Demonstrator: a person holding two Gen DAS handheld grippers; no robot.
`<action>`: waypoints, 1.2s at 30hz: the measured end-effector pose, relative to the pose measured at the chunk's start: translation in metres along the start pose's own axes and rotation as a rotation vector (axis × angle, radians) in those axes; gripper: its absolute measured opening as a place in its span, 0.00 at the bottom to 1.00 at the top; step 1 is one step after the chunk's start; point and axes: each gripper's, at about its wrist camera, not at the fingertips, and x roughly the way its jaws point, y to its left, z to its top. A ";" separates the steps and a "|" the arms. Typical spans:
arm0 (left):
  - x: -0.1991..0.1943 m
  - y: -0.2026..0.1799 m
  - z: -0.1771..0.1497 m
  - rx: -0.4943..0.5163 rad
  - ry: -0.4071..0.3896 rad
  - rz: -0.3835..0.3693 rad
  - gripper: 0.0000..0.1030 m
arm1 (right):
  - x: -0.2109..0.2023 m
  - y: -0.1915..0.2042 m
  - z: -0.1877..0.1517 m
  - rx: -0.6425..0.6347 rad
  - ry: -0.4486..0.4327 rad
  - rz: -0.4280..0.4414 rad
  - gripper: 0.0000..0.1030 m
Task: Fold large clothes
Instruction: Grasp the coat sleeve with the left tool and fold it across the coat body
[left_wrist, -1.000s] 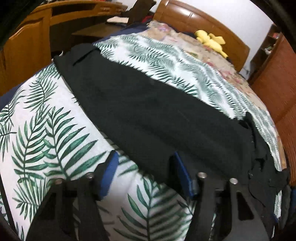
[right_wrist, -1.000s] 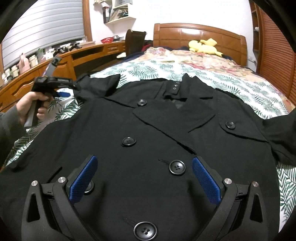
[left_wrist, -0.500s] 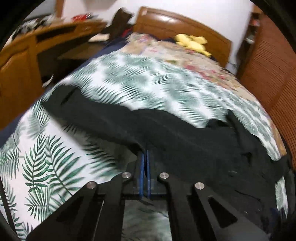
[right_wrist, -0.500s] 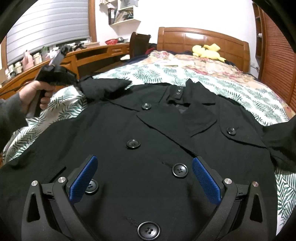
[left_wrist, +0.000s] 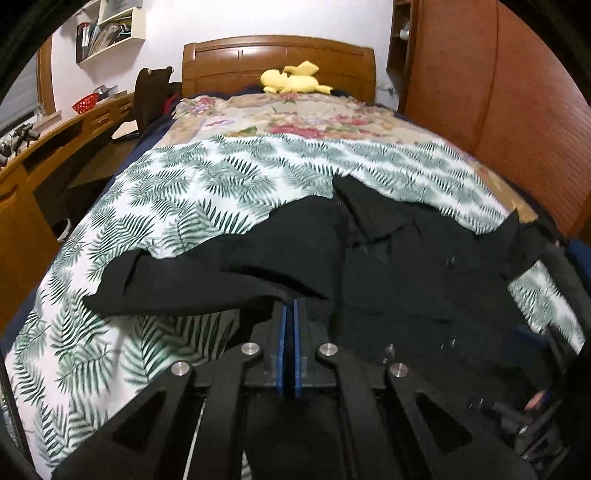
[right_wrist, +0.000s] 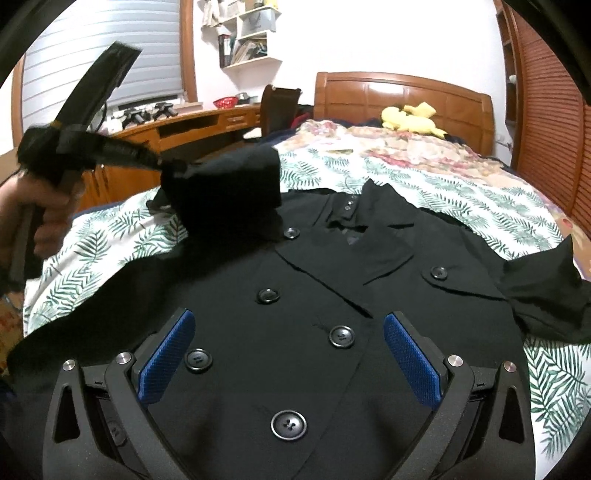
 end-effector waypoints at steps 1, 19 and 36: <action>-0.003 -0.002 -0.005 0.003 0.003 0.004 0.01 | -0.001 0.000 0.000 0.002 -0.002 0.000 1.00; 0.022 0.076 -0.043 -0.164 0.039 0.096 0.42 | -0.003 0.000 -0.004 -0.015 0.000 0.003 1.00; 0.089 0.144 -0.059 -0.531 0.083 0.014 0.45 | 0.009 -0.002 -0.009 -0.009 0.042 0.017 1.00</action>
